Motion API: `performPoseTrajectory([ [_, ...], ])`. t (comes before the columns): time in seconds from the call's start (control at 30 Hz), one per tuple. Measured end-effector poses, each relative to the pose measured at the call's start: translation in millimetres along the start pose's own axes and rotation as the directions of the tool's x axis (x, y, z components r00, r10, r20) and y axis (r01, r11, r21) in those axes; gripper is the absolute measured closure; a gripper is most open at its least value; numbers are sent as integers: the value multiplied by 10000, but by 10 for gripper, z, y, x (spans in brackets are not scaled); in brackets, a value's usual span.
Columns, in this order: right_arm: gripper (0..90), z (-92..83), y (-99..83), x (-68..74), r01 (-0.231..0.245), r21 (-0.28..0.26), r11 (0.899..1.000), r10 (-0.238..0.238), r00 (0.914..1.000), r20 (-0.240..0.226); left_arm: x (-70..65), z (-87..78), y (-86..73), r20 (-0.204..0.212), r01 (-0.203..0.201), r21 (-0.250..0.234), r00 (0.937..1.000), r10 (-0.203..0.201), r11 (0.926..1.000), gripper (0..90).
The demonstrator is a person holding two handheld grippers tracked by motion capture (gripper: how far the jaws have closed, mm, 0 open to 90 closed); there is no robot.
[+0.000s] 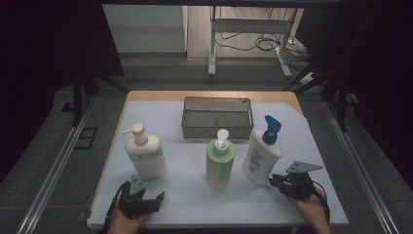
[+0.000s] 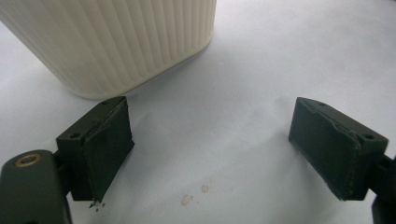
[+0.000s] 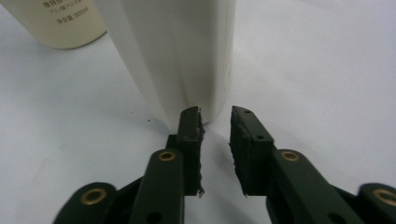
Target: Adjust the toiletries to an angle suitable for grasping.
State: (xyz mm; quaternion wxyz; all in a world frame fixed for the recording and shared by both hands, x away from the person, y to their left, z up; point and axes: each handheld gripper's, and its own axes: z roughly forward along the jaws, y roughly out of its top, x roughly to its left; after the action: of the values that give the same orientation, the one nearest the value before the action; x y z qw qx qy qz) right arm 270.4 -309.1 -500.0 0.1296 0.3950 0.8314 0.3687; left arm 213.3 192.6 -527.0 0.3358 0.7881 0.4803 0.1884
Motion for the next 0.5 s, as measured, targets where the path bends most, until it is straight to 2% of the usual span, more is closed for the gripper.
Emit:
performPoseTrajectory([
  [0.13, 656, -35, -5, 21, -87, -1, 10000, 87, 9999, 51, 0, 0, 0, 0, 3, 0, 10000, -3, 10000, 130],
  [0.2, 592, -80, -4, 41, -75, -78, 9999, 76, 9999, 138, 0, 0, 0, -1, 2, 0, 10000, -2, 10000, 130],
  [0.5, 480, -225, 15, 114, 22, -144, 9999, -19, 9997, 232, -1, 0, -1, -4, 2, -9, 10000, -2, 10000, 130],
])
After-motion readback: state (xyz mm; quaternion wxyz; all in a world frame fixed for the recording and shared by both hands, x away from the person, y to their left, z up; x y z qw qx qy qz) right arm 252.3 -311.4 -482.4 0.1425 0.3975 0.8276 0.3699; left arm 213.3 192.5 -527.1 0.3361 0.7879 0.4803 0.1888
